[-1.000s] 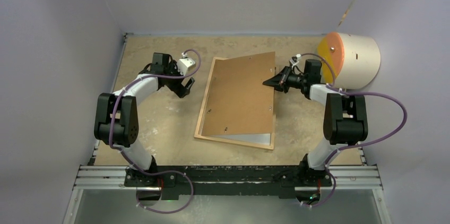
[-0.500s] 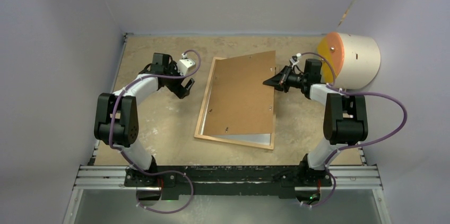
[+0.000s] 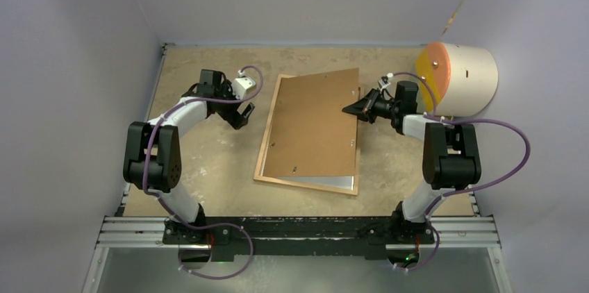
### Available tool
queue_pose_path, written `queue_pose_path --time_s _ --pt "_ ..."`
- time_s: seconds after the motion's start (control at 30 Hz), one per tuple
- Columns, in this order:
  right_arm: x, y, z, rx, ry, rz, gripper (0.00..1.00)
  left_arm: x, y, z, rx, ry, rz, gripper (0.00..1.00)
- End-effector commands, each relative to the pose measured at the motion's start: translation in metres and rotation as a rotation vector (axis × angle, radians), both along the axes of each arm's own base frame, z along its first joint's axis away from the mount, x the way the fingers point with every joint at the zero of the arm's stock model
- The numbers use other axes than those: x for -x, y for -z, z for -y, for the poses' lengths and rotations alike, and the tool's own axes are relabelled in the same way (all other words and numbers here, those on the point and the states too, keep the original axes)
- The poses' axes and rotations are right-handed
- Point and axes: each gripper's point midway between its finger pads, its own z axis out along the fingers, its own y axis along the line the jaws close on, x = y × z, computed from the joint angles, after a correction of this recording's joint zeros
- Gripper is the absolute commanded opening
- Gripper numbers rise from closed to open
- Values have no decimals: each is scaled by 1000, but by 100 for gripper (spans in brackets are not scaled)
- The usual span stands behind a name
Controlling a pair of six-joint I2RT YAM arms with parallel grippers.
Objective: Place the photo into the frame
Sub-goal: Turn over the photo frame item on the photo frame.
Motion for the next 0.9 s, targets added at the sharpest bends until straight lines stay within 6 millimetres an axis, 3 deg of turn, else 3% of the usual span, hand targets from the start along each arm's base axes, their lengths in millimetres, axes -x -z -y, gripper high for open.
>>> queue_pose_path --time_s 0.0,0.3,0.43,0.53,0.57,0.6,0.87 --pt "-1 -12 -20 7 -20 71 0 1 1 0 -10 23 20 97" --pt "3 8 -42 54 -27 38 0 4 3 -4 -32 19 26 98" --pt "1 16 -52 114 -16 20 10 2 4 -10 -57 0 27 98" --pt "0 22 -53 170 7 -1 27 0 4 -14 -66 -20 23 98" --pt "-1 22 -54 187 12 0 84 -1 3 -15 -67 -26 25 98" --pt "-1 22 -54 207 10 -3 97 -1 3 -17 -67 -32 24 98" --pt "-6 11 -56 311 1 29 99 -9 -7 -22 -63 -61 39 99"
